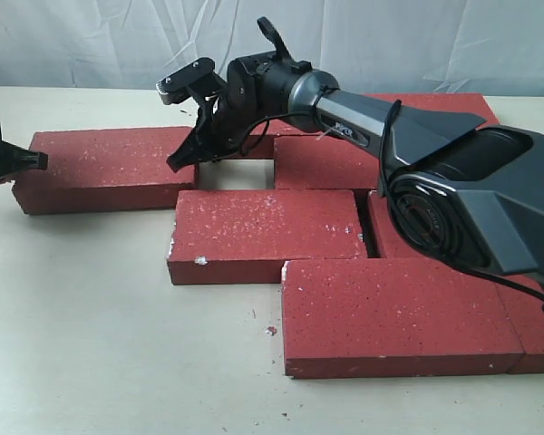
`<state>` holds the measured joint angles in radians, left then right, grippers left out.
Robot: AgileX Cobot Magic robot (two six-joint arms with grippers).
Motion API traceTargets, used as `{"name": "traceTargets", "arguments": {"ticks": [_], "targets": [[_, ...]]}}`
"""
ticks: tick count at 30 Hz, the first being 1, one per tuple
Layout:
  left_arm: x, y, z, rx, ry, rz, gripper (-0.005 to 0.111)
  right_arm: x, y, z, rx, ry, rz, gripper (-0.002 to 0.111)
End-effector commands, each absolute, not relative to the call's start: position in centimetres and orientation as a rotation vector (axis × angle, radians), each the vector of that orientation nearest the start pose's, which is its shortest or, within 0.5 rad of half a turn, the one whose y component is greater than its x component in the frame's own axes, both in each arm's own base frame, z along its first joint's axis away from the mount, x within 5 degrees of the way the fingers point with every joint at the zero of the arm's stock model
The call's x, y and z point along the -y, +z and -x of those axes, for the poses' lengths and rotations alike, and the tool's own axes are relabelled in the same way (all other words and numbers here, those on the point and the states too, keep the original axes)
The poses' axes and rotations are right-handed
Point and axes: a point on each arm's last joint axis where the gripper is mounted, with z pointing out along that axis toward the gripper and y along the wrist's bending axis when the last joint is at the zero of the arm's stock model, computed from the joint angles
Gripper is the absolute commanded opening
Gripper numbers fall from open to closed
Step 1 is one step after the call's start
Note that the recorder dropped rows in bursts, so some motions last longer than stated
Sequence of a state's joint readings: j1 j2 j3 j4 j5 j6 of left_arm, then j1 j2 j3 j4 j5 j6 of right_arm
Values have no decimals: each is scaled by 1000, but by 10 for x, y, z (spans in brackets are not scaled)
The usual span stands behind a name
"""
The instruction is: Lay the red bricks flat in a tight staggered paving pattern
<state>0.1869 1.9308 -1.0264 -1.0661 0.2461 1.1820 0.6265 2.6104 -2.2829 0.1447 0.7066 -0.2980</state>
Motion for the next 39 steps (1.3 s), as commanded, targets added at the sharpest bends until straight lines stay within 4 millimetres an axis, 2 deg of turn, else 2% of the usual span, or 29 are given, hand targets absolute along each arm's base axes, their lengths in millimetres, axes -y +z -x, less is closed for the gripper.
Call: {"name": "traceTargets", "arguments": {"ticks": [1,9,16,22,29,34,39], "targets": [[-43,135,-373,-2489,-187,-42,0,-338,129,-449,-2336,308,1050,-1],[-41,134,-372,-2494,-214,-81,0,-332,142,-447,-2346,234,1106,-1],[-39,135,-372,-2489,-241,-107,0,-324,135,-446,-2384,109,1185,-1],[-40,137,-375,-2459,-231,-57,0,-318,136,-446,-2397,18,1230,-1],[-41,137,-375,-2451,-209,-81,0,-306,160,-448,-2404,-140,1173,-1],[-47,137,-376,-2446,-158,-48,0,-299,187,-441,-2433,-164,1169,-1],[-44,145,-374,-2436,-220,-76,0,-289,206,-428,-2506,-197,1194,-1]]}}
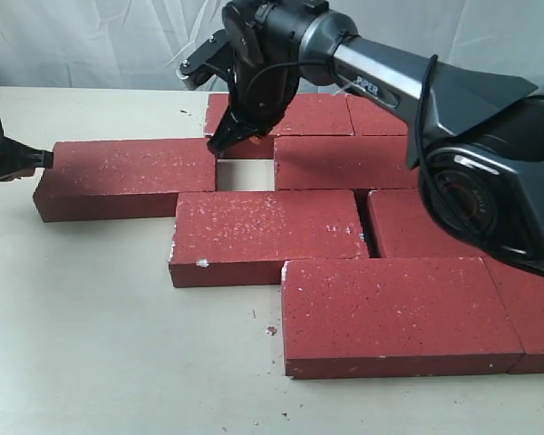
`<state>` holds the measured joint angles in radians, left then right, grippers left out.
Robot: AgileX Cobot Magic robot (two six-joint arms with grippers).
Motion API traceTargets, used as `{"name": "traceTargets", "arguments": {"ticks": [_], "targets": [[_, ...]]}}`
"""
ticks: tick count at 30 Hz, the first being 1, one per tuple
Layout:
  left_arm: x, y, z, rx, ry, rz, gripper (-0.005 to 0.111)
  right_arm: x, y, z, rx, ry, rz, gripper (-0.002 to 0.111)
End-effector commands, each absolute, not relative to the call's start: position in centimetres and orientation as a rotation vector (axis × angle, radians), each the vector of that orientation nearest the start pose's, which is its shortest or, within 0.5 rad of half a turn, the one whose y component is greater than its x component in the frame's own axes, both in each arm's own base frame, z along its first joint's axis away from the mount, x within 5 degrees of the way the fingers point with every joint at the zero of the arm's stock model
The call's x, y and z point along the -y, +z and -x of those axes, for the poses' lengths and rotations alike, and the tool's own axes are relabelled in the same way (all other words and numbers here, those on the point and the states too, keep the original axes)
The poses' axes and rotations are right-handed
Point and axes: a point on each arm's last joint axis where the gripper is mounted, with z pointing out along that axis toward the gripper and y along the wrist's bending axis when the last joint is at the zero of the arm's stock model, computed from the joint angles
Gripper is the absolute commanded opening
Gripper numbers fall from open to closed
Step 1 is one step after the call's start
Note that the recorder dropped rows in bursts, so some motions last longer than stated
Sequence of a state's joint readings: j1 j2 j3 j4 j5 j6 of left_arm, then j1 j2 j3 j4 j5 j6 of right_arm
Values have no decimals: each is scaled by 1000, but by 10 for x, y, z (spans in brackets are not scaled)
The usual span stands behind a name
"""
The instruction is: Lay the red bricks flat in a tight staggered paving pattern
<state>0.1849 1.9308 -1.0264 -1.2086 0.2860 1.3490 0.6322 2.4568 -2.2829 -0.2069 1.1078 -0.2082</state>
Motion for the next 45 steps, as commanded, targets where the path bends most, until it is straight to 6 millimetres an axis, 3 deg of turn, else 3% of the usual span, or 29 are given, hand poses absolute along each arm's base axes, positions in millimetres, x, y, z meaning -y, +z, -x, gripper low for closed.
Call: {"name": "traceTargets", "arguments": {"ticks": [1,9,21,25,28,30,34,37,39,45], "targets": [[-44,148,-373,-2428,-216,-76,0,-287,209,-425,-2509,-202,1208,-1],[-44,152,-372,-2420,-199,-100,0,-264,242,-393,-2448,-191,1221,-1],[-40,152,-371,-2426,-256,-123,0,-218,265,-338,-2308,-170,1197,-1],[-40,152,-371,-2426,-254,-123,0,-183,262,-334,-2334,-139,1090,-1],[-41,152,-371,-2425,-251,-121,0,-135,253,-328,-2319,-46,862,-1],[-41,152,-371,-2424,-246,-117,0,-120,245,-321,-2312,-50,819,-1],[-42,152,-371,-2424,-231,-118,0,-117,239,-319,-2310,-78,865,-1],[-53,151,-375,-2408,-89,-44,0,-118,239,-318,-2309,-77,867,-1],[-57,141,-377,-2423,-66,16,0,-118,240,-319,-2297,-75,866,-1],[-52,114,-387,-2483,-153,-16,0,-120,237,-321,-2290,-73,866,-1]]}}
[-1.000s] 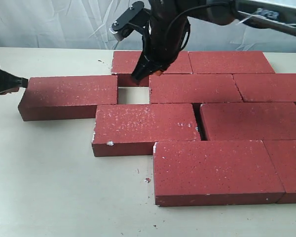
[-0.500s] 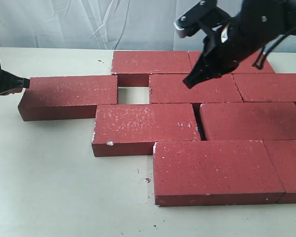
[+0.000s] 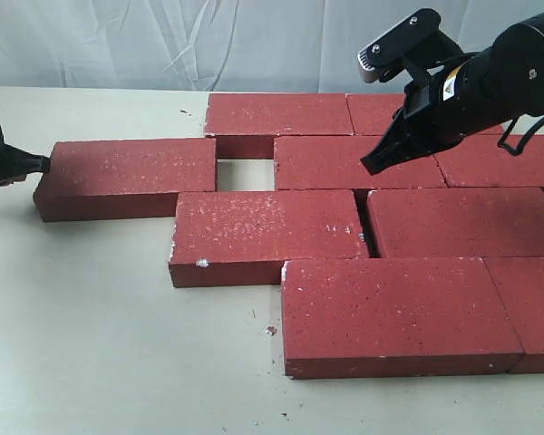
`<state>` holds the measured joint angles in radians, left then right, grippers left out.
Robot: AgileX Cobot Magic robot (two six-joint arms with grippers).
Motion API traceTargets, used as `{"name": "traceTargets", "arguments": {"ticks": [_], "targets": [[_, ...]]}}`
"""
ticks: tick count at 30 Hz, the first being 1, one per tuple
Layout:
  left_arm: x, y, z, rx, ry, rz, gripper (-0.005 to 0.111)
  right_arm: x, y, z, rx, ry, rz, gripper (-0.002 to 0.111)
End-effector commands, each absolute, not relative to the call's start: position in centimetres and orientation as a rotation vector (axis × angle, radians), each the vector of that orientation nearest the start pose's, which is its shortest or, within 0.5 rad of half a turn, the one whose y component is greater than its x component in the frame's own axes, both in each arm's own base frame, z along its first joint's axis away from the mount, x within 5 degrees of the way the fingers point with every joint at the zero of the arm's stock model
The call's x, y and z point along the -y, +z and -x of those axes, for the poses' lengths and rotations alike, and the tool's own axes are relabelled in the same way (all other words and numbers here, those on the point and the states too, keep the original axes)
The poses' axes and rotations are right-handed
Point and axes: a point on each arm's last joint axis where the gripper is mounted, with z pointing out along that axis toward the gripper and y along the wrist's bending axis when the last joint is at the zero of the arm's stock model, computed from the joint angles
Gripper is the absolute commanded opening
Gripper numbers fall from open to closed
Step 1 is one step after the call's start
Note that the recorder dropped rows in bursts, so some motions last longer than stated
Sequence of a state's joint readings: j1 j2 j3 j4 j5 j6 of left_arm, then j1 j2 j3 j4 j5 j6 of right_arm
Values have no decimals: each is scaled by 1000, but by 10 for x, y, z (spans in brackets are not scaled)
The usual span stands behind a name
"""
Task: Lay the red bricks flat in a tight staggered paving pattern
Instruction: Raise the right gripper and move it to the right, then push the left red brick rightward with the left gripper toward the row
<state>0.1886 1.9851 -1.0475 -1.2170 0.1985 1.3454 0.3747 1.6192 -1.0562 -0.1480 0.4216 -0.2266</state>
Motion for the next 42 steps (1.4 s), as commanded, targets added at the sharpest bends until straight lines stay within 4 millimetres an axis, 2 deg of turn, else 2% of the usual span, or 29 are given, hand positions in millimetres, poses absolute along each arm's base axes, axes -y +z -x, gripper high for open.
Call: {"name": "traceTargets", "arguments": {"ticks": [1,6,13,26,34,42], "targets": [[-52,115,-387,-2482,-165,-18,0,-120,237,-321,-2291,-73,866,-1],[-47,117,-388,-2481,-236,-45,0,-121,234,-324,-2286,-70,867,-1],[-43,117,-388,-2481,-242,-56,0,-121,232,-324,-2289,-70,868,-1],[-16,117,-391,-2479,-269,-140,0,-121,232,-324,-2288,-66,864,-1],[13,122,-397,-2454,-282,-227,0,-121,232,-324,-2288,-66,864,-1],[15,122,-397,-2454,-285,-230,0,-121,232,-324,-2288,-66,864,-1]]}}
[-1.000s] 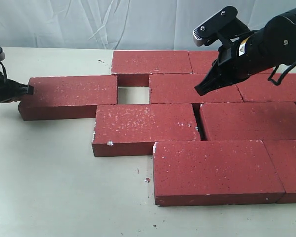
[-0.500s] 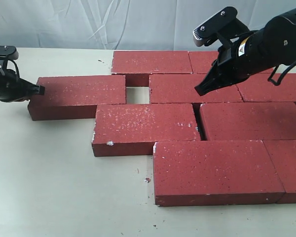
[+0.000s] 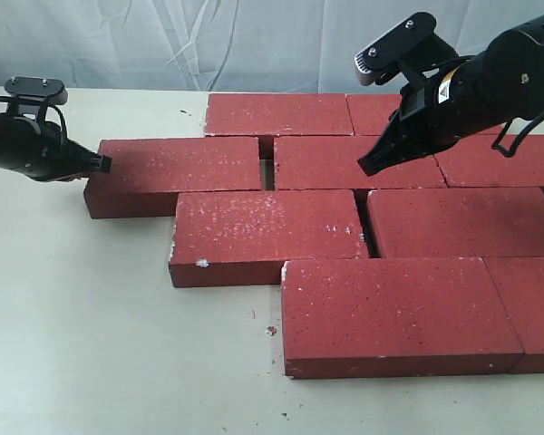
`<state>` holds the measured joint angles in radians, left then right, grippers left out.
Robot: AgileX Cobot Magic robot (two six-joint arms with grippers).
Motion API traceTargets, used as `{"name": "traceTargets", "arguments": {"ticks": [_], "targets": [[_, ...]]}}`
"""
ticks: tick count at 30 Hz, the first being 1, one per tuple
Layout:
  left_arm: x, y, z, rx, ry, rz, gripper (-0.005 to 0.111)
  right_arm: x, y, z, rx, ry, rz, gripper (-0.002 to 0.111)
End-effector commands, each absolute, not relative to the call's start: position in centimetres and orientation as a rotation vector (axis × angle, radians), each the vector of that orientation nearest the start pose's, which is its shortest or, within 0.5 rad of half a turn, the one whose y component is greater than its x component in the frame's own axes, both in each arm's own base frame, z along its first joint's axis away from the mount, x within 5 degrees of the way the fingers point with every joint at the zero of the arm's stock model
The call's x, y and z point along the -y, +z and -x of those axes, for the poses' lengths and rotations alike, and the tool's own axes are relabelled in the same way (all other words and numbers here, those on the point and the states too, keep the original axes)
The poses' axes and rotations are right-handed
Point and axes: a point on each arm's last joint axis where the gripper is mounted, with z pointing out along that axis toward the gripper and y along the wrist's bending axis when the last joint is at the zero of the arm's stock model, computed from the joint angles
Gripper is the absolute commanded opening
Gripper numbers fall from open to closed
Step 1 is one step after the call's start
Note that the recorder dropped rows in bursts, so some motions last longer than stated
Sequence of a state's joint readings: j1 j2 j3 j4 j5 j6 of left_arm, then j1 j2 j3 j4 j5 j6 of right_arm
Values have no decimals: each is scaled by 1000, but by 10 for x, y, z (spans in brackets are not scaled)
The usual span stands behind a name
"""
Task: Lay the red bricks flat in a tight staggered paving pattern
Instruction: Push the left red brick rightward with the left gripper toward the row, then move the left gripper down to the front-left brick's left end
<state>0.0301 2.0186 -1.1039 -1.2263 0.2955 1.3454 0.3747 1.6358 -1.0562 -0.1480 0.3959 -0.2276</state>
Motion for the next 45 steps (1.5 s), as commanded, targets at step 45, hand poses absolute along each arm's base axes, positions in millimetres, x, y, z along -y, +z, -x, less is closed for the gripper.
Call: {"name": "traceTargets", "arguments": {"ticks": [45], "targets": [[24,122,-403,-2417,-113,-237,0,-121,232,-324,-2289,-66,862,-1]]}}
